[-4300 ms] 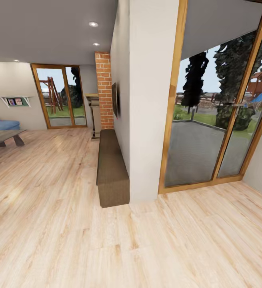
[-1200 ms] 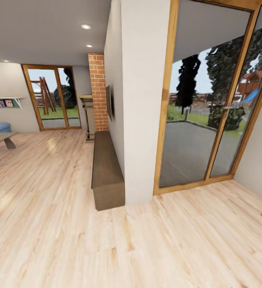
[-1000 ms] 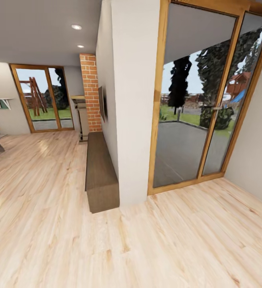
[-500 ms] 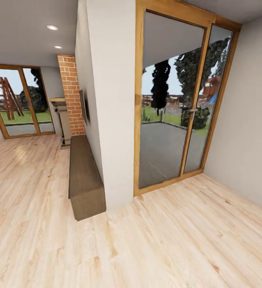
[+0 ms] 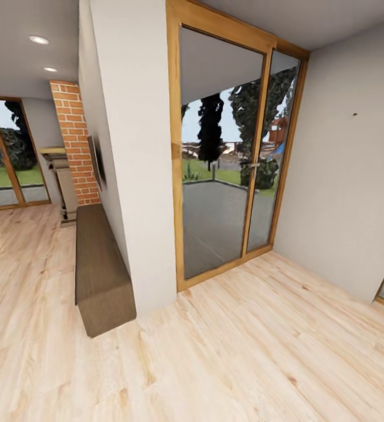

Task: In the kitchen, take the Vidalia onion out of the sink, dice it on the chopping board with the paring knife, put the diced onion into the bowl on the countertop, then place both the paring knife and the chopping board into the sink.

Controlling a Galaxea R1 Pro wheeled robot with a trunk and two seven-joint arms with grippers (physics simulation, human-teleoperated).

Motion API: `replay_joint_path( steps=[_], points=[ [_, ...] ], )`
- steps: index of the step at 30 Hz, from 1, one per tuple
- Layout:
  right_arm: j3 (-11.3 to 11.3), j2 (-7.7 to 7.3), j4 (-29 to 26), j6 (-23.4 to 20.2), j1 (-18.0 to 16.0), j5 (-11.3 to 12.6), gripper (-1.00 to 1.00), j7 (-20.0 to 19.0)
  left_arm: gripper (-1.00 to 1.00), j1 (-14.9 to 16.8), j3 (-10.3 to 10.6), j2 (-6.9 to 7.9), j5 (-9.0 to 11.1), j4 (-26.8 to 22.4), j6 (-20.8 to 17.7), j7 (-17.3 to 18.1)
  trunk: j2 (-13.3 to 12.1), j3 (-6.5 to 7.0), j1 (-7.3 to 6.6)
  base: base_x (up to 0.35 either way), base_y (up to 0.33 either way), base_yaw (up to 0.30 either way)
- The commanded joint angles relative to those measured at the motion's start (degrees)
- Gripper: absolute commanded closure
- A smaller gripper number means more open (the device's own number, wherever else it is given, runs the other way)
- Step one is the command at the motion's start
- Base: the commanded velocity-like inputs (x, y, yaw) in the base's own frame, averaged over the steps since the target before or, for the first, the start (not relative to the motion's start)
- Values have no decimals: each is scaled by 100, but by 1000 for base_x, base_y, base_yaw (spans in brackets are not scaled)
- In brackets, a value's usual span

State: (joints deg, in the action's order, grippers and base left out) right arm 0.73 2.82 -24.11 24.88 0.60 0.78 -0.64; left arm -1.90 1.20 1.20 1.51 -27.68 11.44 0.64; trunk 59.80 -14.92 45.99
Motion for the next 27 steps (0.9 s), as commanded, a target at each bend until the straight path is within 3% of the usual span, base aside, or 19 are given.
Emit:
replay_joint_path(
  steps=[1,27],
  points=[
    [6,0,-6,8,1,10,-100,-7,-100,-4,12,4,16,-9,7,7,-38,20,-22,0,0,-241],
    [6,0,-6,8,1,10,-100,-7,-100,-4,12,4,16,-1,7,7,-1081,656,-593,0,0,-218]
  ],
)
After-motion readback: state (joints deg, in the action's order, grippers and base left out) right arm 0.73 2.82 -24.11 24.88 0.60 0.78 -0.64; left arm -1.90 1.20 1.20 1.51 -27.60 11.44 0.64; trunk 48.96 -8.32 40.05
